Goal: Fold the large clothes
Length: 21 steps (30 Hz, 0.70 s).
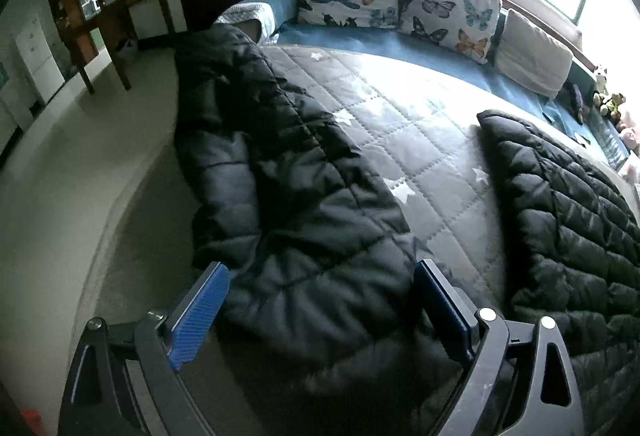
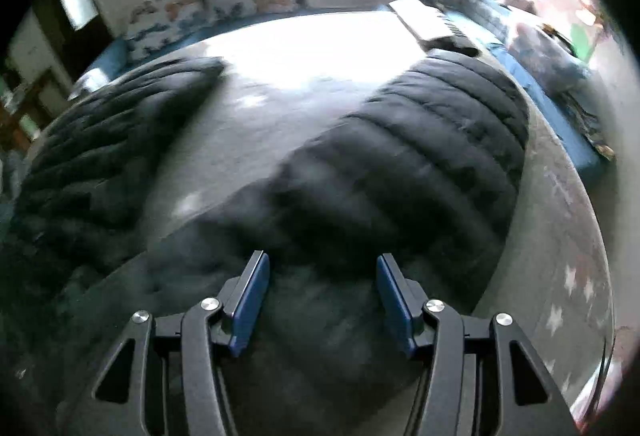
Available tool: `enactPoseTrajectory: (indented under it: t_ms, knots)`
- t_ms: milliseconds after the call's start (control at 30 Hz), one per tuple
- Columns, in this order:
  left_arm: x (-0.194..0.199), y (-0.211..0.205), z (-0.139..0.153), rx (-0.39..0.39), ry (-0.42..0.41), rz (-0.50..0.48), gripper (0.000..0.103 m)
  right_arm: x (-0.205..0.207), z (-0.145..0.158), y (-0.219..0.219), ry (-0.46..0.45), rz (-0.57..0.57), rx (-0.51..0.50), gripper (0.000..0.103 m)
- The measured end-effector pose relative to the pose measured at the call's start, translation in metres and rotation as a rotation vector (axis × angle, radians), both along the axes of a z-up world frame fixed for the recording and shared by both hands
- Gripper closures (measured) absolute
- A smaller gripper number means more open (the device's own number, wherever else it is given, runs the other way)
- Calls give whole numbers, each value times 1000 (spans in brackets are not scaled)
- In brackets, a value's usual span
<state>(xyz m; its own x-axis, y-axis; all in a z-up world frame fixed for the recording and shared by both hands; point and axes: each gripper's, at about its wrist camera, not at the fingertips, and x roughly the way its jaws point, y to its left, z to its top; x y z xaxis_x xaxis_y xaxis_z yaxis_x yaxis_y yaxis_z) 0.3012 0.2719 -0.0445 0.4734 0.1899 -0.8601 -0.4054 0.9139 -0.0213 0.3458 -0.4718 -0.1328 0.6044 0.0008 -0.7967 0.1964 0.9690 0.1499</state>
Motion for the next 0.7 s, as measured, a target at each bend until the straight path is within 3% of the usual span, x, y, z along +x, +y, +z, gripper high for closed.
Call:
enactPoseTrajectory:
  t_ms: [67,167,367,500,633,700]
  knots:
    - [-10,-1,9,17,1,4,3,11,2,-29,-20,-45,66,43]
    - [-27,4,19,22,-11,33,4,27,9,-58,-2,-150,-22,43]
    - [-54,26,26,-69,-16,71,10,2,1,-100,-50,-278,150,42]
    - [-62,32,22,-105,-8,64,12,-26,-9,-110,-102,-282,274,42]
    - [-68,37,14,-156,11,80,15,-26,-12,-106,-165,-197,412,42]
    - [-68,34,12,-151,15,79,18,-21,-15,-106,-174,-194,471,61]
